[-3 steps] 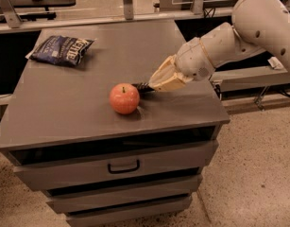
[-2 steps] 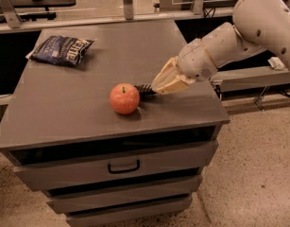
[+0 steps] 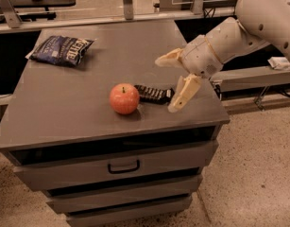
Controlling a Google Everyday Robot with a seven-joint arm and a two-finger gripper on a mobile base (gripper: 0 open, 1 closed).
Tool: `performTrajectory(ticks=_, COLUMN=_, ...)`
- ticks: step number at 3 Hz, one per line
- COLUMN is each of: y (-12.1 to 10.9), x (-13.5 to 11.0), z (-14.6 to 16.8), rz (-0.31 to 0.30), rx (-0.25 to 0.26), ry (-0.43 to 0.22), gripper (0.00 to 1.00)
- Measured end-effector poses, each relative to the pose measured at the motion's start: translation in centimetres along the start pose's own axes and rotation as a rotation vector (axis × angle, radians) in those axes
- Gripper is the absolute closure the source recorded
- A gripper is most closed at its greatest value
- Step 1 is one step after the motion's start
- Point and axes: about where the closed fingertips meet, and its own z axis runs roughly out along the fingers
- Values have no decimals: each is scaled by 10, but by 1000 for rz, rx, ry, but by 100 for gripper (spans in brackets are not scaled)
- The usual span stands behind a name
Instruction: Move rxbar chocolate near apple
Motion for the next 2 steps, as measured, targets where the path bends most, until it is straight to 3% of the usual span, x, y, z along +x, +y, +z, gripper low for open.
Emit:
performTrajectory(ticks=1, y=-18, x=17, z=-22, rz=45, rx=69, ry=26, gripper=0)
performTrajectory(ticks=2, y=-47, x=36, z=-71, rz=103, rx=234, ry=-26, gripper=0)
